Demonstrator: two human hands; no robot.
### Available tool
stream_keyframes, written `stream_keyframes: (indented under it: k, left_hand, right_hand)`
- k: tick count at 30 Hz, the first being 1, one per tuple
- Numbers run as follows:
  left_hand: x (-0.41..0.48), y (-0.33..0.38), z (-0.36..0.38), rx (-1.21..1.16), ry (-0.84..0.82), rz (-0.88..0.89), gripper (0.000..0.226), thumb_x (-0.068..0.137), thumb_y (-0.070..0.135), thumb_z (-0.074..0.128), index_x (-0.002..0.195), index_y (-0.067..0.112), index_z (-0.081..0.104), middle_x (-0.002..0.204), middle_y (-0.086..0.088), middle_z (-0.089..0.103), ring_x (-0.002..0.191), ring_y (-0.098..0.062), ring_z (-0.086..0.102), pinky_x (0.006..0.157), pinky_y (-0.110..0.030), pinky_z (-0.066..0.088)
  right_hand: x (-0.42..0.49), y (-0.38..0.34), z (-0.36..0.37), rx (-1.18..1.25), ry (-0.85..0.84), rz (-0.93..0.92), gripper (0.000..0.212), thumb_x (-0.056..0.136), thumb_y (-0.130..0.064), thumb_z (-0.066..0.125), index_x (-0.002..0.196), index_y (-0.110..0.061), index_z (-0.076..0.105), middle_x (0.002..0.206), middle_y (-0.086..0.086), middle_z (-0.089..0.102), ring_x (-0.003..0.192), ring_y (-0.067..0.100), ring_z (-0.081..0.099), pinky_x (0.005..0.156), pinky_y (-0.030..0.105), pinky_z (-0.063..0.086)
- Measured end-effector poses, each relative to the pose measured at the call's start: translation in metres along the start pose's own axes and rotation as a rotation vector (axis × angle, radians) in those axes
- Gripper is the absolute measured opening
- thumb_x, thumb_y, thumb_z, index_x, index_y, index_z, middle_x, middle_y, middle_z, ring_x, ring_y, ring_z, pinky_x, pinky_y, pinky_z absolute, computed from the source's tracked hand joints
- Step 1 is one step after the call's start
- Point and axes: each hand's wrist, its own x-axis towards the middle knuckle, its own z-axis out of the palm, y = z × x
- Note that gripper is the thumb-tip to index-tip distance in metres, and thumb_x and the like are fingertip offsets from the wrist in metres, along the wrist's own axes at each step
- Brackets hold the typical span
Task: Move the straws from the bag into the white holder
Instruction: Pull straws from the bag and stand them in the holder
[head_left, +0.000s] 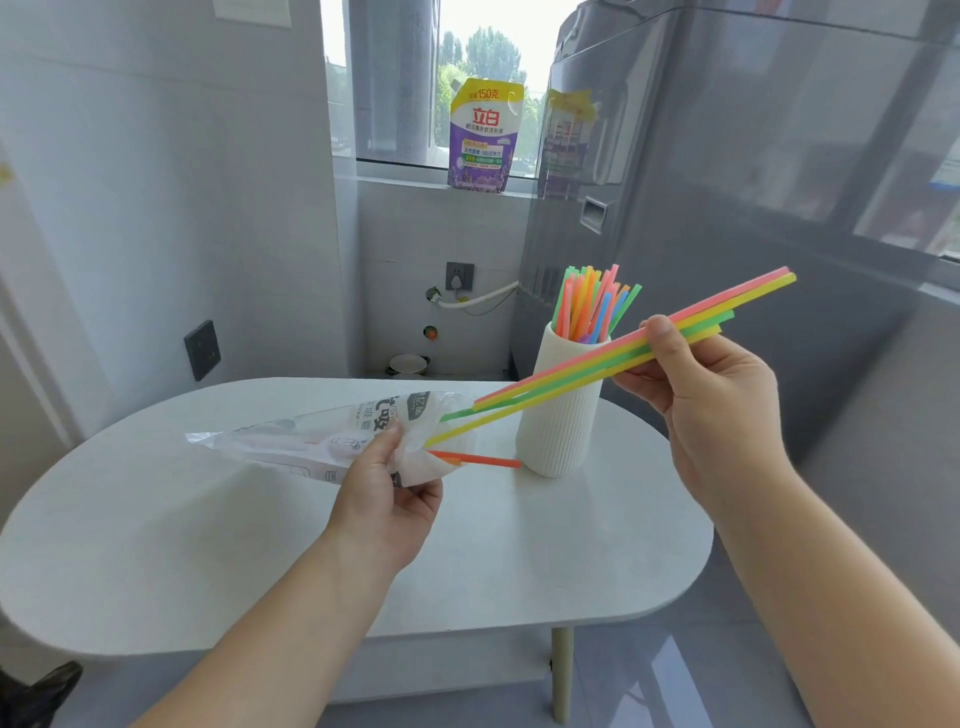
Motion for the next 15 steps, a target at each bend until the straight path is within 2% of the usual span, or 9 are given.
stream_keyframes:
  k: [5,11,15]
  left_hand:
    - [0.003,-0.001,-0.001,0.022,0.003,0.010,0.019,0.095,0.021,0.071,0.111,0.013,0.065,0.073,-0.005,0.079,0.053,-0.013,0.072,0.045,-0.019,0.053]
    - [0.003,-0.001,-0.001,0.038,0.012,0.034,0.023,0.095,0.021,0.071,0.117,0.017,0.065,0.087,-0.005,0.077,0.053,-0.012,0.070,0.044,-0.020,0.053]
    - [0.001,-0.003,-0.001,0.043,-0.002,0.031,0.026,0.095,0.022,0.070,0.120,0.017,0.065,0.075,-0.002,0.078,0.051,-0.012,0.069,0.042,-0.019,0.051]
  right_hand:
    - [0.004,-0.004,-0.007,-0.009,0.022,-0.065,0.025,0.094,-0.024,0.069,0.071,-0.021,0.080,0.075,0.000,0.079,0.076,0.020,0.078,0.066,0.026,0.063]
    - [0.021,-0.027,-0.023,-0.040,0.098,-0.228,0.025,0.094,-0.026,0.071,0.071,-0.023,0.080,0.070,-0.006,0.076,0.072,0.015,0.075,0.073,0.029,0.063]
    - [0.031,-0.042,-0.019,-0.160,0.153,-0.363,0.021,0.093,-0.029,0.072,0.073,-0.026,0.077,0.065,-0.011,0.074,0.068,0.013,0.074,0.072,0.028,0.063]
